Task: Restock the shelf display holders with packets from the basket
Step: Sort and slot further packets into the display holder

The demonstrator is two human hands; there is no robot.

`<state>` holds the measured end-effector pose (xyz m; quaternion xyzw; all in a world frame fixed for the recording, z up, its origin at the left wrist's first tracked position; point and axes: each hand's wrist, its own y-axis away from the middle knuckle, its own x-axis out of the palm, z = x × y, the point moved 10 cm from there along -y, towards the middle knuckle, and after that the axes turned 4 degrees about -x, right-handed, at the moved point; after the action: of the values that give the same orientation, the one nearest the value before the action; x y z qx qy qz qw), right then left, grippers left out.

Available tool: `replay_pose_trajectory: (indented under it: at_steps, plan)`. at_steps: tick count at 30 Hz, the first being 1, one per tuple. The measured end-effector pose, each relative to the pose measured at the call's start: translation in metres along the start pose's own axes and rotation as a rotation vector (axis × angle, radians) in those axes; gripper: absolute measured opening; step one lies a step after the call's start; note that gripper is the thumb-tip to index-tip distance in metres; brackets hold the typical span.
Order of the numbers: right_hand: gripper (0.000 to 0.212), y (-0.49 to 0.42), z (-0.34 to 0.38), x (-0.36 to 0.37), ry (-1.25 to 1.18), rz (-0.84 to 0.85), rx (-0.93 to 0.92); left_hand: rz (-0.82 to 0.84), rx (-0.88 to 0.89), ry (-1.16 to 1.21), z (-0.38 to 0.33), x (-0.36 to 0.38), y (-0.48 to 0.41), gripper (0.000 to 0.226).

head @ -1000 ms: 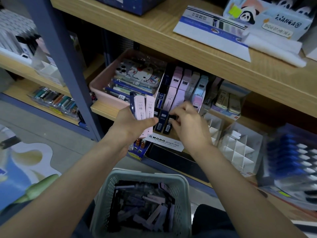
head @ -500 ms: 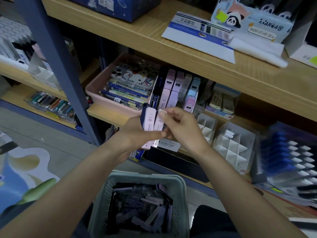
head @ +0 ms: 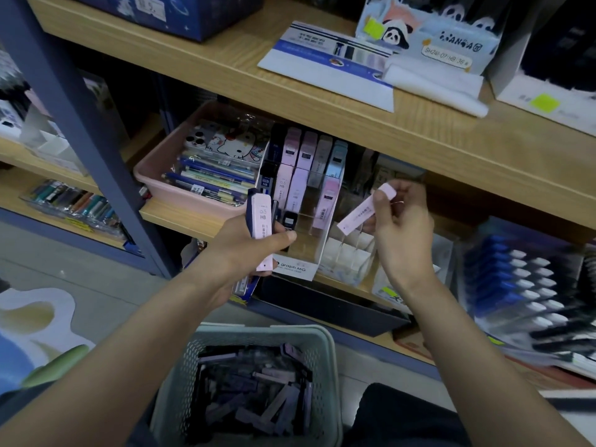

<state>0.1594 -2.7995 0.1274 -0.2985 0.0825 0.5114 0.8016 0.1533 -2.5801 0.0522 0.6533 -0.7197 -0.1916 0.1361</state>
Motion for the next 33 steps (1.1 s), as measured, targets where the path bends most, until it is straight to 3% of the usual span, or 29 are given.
replay_pose_trajectory:
  at_steps: [4,12,17,21,25,33]
  plan:
    - [0.025,0.007,0.019,0.012,-0.084,0.068,-0.119,-0.036,-0.003,-0.003,0.0,-0.001,-0.003,0.014]
    - [0.012,0.012,0.044,0.059,-0.082,0.19,-0.253,-0.08,0.024,-0.005,-0.004,-0.006,-0.003,0.018]
    - [0.008,0.007,0.055,0.088,0.104,0.212,-0.311,-0.085,0.023,0.021,-0.008,-0.014,-0.001,0.012]
    - [0.012,0.003,0.06,0.1,0.431,0.224,-0.419,-0.092,0.026,0.027,-0.01,-0.024,0.0,0.013]
    - [0.007,-0.001,0.072,0.102,0.487,0.186,-0.51,-0.086,0.027,0.04,-0.01,-0.032,0.001,0.015]
    - [0.032,-0.01,0.054,0.119,0.62,0.313,-0.341,-0.057,0.021,0.019,-0.009,-0.033,0.003,0.017]
